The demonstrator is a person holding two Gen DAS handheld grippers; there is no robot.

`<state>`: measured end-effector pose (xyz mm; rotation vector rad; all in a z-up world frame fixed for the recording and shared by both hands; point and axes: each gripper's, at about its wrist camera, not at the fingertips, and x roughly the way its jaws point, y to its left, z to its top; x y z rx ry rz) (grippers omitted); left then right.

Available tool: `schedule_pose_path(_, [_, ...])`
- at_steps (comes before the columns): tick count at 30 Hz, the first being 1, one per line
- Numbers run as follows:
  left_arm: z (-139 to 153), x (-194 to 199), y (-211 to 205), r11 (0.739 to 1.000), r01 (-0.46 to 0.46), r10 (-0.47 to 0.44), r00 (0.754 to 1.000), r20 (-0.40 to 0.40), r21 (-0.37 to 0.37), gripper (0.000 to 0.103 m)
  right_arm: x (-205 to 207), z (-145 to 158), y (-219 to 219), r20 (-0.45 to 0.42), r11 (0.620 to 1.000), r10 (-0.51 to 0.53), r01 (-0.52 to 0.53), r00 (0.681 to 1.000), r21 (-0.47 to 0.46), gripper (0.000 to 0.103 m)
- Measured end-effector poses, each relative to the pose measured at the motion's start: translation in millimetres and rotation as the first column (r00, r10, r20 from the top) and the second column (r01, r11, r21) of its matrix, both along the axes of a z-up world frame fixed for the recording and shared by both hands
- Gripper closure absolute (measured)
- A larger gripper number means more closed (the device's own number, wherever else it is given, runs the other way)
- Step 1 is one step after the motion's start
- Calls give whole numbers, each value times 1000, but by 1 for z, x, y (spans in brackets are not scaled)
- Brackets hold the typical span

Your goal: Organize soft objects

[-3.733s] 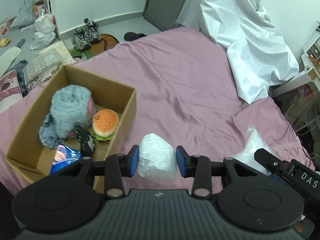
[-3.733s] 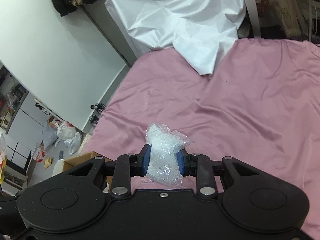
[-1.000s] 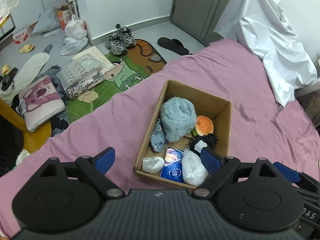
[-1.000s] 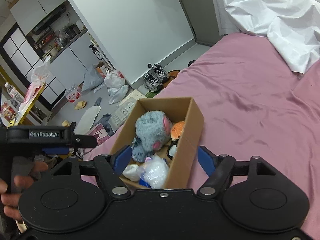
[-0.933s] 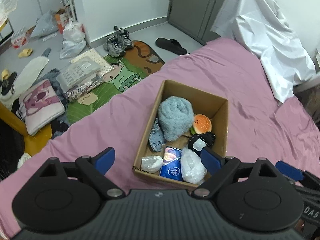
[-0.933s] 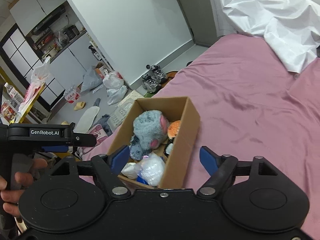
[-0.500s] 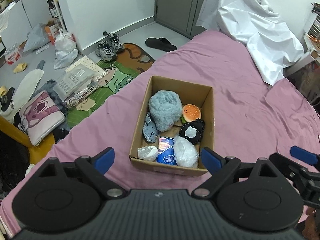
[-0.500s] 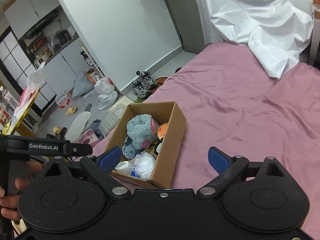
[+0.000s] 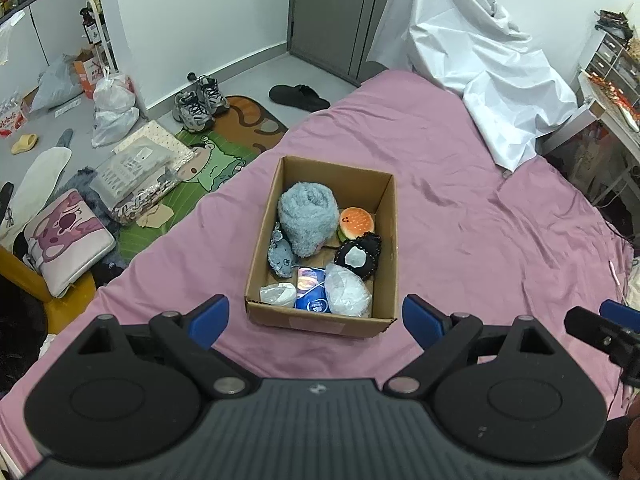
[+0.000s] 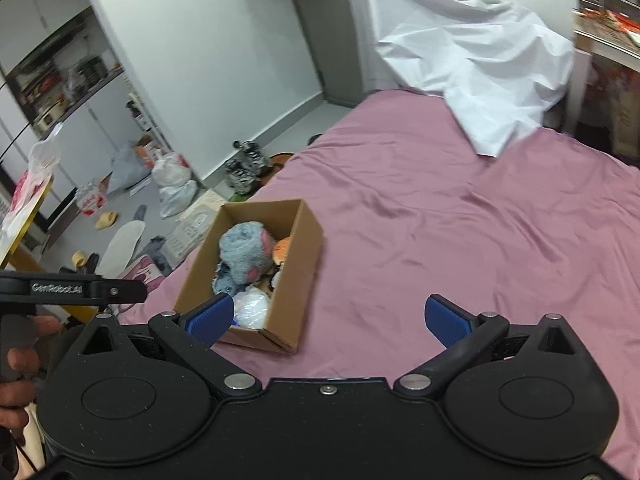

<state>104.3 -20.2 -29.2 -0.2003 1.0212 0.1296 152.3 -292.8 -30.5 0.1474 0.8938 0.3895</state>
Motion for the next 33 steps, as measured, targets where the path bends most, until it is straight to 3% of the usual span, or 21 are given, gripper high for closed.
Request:
schedule_pose_path(11, [22,-25,-5,999,46,-47,998,48,22,10,-26,19,7,50,999,0,2,999,-39,0])
schedule_pose_path(16, [32,-35,-4,999,45,-47,996,71,29,10,-33,27,5,54,1000,-15,16,998,-14,0])
schedule_pose_path(26, [45,-52,-7,998,51,-56,994,97,47,10,-54,38,16,78,998,-6,11,997,-68,0])
schedule_pose_path(33, [53,-63,-15,993,82,-90,990,105,80,10,-63,41,19,77,999,-2,6,997,-49,0])
